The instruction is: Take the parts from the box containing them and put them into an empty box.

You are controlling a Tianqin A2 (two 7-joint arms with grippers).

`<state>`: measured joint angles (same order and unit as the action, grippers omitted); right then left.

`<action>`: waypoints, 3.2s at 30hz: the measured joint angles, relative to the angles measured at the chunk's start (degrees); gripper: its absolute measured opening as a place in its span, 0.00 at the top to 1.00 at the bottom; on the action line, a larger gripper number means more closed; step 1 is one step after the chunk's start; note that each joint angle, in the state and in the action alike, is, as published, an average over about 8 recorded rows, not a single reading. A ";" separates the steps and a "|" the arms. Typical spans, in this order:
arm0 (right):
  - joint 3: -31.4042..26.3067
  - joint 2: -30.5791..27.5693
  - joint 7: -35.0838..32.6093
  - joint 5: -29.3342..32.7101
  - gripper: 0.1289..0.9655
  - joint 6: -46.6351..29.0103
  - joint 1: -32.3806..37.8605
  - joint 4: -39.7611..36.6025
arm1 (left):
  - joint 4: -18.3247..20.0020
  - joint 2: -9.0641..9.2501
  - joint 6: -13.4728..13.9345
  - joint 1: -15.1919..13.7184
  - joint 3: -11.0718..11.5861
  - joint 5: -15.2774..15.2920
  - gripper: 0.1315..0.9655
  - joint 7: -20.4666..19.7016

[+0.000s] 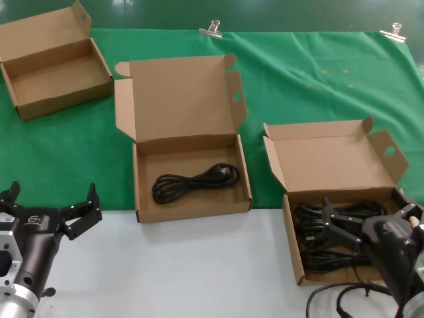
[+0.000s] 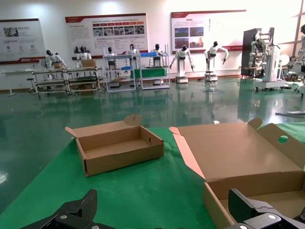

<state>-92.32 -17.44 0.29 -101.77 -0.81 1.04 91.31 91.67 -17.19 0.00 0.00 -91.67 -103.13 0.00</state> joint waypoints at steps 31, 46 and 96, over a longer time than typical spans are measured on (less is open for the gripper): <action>0.00 0.00 0.00 0.00 0.00 0.00 0.00 0.00 | 0.00 0.00 0.00 0.00 0.00 0.00 0.00 0.00; 0.00 0.00 0.00 0.00 0.00 0.00 0.00 0.00 | 0.00 0.00 0.00 0.00 0.00 0.00 0.00 0.00; 0.00 0.00 0.00 0.00 0.00 0.00 0.00 0.00 | 0.00 0.00 0.00 0.00 0.00 0.00 0.00 0.00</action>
<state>-92.32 -17.44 0.29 -101.77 -0.81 1.04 91.31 91.67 -17.19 0.00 0.00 -91.67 -103.13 0.00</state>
